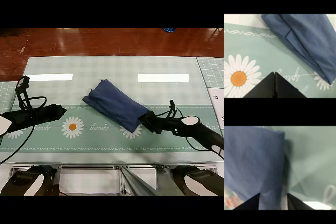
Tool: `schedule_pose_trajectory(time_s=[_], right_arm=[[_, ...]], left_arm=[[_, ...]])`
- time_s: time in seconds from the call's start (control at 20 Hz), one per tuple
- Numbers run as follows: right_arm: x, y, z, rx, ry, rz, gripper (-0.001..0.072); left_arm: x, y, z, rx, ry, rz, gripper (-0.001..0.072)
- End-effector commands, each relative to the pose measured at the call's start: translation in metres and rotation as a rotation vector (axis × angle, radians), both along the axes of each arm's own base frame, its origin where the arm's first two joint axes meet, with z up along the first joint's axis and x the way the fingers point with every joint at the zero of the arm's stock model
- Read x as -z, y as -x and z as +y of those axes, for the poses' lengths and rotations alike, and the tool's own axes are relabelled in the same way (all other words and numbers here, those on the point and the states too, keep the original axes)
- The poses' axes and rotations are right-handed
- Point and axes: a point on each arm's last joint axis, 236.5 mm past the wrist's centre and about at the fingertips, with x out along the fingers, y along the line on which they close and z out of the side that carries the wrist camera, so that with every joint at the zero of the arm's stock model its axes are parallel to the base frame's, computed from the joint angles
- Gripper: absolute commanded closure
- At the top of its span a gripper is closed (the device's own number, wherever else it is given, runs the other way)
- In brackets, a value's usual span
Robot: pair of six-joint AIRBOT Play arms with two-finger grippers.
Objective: Fold the shirts.
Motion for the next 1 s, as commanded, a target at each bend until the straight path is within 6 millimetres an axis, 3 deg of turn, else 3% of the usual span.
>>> schedule_pose_trajectory(time_s=[0.0, 0.1, 0.15, 0.25, 0.4, 0.55, 0.65, 0.75, 0.95], right_arm=[[0.005, -0.014, 0.029, -0.076, -0.076, -0.006, 0.0332], [-0.01, -0.033, 0.054, -0.192, -0.098, -0.076, 0.0645], [-0.027, -0.047, 0.067, -0.253, -0.108, -0.145, 0.0685], [-0.069, -0.074, 0.086, -0.375, -0.082, -0.281, 0.0685], [-0.141, -0.118, 0.087, -0.496, 0.06, -0.433, 0.0685], [-0.222, -0.161, 0.064, -0.501, 0.237, -0.583, 0.0685], [-0.265, -0.171, 0.047, -0.495, 0.276, -0.642, 0.0685], [-0.292, -0.177, 0.025, -0.476, 0.294, -0.669, 0.0685], [-0.332, -0.186, -0.057, -0.365, 0.363, -0.656, 0.0685]], left_arm=[[0.0, 0.0, 0.0, 0.0, 0.0, 0.001, 0.0692], [0.002, 0.0, 0.0, 0.0, 0.0, 0.005, 0.0692], [0.002, 0.0, 0.0, 0.0, 0.0, 0.005, 0.0692], [0.002, 0.0, 0.0, 0.001, 0.0, 0.006, 0.0692], [0.002, 0.0, 0.0, 0.0, -0.001, 0.004, 0.0692], [0.002, 0.0, 0.0, 0.0, 0.0, 0.005, 0.0692], [0.002, 0.0, 0.0, 0.001, -0.002, 0.005, 0.0692], [0.006, 0.002, 0.0, 0.003, -0.004, 0.012, 0.0692], [0.03, 0.014, 0.001, 0.003, -0.009, 0.072, 0.0692]])
